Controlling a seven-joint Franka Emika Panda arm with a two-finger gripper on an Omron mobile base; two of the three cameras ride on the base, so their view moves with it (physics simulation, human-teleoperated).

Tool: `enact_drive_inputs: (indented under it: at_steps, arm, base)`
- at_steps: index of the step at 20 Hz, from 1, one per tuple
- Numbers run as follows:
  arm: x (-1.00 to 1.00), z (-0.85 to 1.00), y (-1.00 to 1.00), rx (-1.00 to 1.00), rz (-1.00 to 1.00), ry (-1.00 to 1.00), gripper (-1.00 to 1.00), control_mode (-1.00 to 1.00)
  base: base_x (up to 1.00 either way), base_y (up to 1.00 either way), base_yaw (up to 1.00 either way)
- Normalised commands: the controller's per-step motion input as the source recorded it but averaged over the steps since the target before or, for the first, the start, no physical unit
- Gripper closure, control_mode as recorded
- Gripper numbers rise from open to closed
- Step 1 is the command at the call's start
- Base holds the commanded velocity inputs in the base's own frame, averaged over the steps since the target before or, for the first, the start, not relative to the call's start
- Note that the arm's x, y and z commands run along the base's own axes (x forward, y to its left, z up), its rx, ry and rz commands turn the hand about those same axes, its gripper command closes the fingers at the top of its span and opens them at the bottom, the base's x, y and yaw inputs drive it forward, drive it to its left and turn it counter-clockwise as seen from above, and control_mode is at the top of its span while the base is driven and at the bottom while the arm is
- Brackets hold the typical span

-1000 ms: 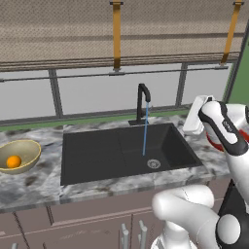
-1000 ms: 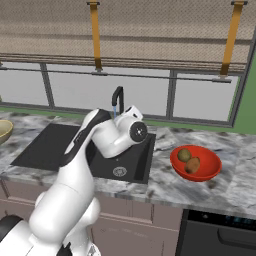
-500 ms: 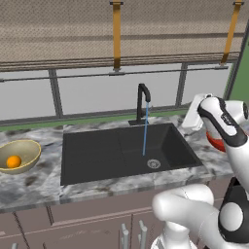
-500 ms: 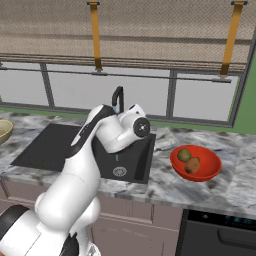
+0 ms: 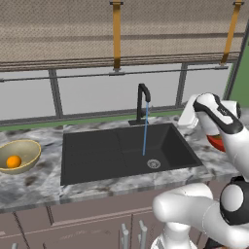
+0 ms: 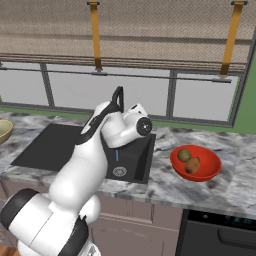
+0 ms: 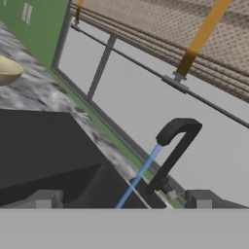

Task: Pick the potatos from the sink and place them in one bowl. Place the orange in the other bowl. Then turn off the sink faucet.

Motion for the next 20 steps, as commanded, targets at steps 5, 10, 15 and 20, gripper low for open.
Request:
enact_drive_inputs:
  at_steps: [5,10,15,20]
  arm:
    - [0.20,0.00,0.00,0.00,0.00,0.00,-1.00,-1.00]
    - [0.23,-0.01,-0.03,0.00,0.00,0.00,-1.00,-1.00]
    - [0.32,-0.08,-0.05,0.00,0.00,0.00,-1.00,-1.00]
    - [0.32,-0.14,-0.06,0.00,0.00,0.00,-1.00,-1.00]
  base:
    - [0.00,0.00,0.00]
    - [0.00,0.00,0.00]
    - [0.00,0.00,0.00]
    - [0.00,0.00,0.00]
